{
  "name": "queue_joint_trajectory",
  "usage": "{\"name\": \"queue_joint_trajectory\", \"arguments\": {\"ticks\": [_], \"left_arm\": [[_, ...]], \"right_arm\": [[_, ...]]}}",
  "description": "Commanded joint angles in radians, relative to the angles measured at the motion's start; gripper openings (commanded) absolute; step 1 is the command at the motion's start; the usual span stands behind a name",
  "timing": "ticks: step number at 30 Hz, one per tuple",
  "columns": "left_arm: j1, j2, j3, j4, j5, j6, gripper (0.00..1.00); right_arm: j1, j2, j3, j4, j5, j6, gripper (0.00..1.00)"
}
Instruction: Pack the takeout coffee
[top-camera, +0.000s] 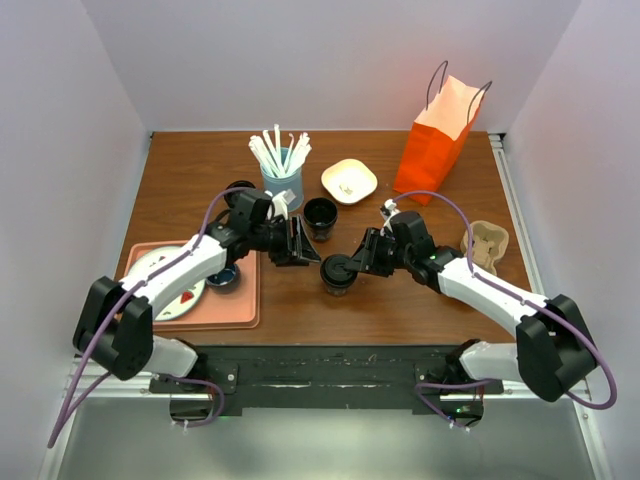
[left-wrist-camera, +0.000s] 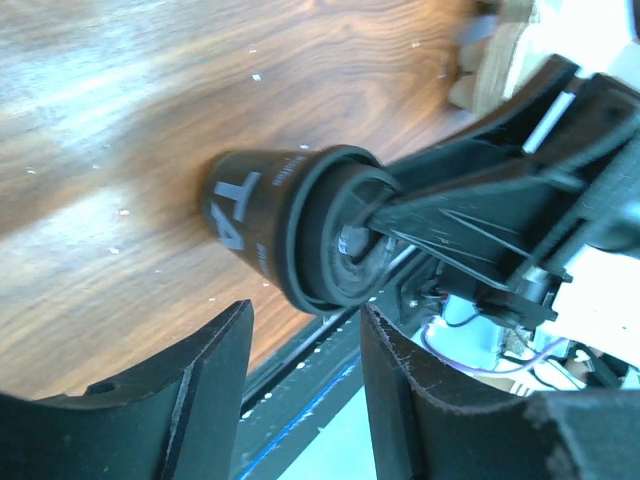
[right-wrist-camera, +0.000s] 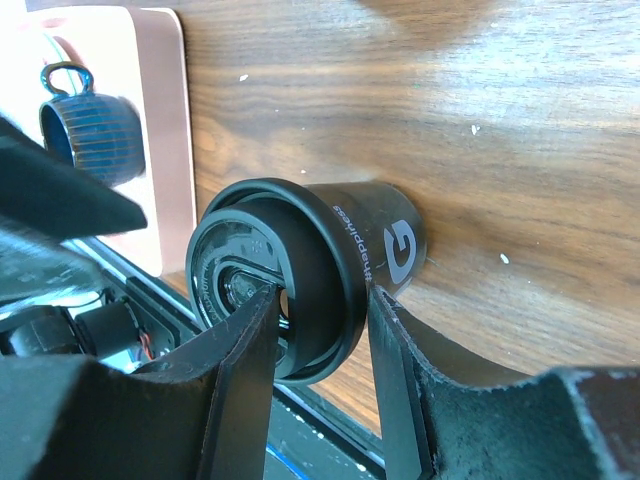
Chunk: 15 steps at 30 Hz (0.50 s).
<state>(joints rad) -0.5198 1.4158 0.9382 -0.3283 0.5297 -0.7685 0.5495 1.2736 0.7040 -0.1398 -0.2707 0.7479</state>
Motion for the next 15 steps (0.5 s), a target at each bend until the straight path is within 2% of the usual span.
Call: {"name": "queue_joint_trajectory", "arguments": {"ticks": [1, 6, 15], "left_arm": [[-0.013, -0.055, -0.070, 0.063, 0.064, -0.072, 0.50], [-0.054, -0.040, -0.133, 0.173, 0.090, -0.159, 0.48], [-0.101, 0.027, -0.153, 0.235, 0.043, -0.202, 0.43]], "right_arm": [[0.003, 0.010, -0.034, -0.112, 0.087, -0.019, 0.42], [0.003, 0.006, -0.028, -0.113, 0.088, -0.013, 0.42], [0.004, 0.001, -0.037, -0.104, 0.079, 0.014, 0.42]]}}
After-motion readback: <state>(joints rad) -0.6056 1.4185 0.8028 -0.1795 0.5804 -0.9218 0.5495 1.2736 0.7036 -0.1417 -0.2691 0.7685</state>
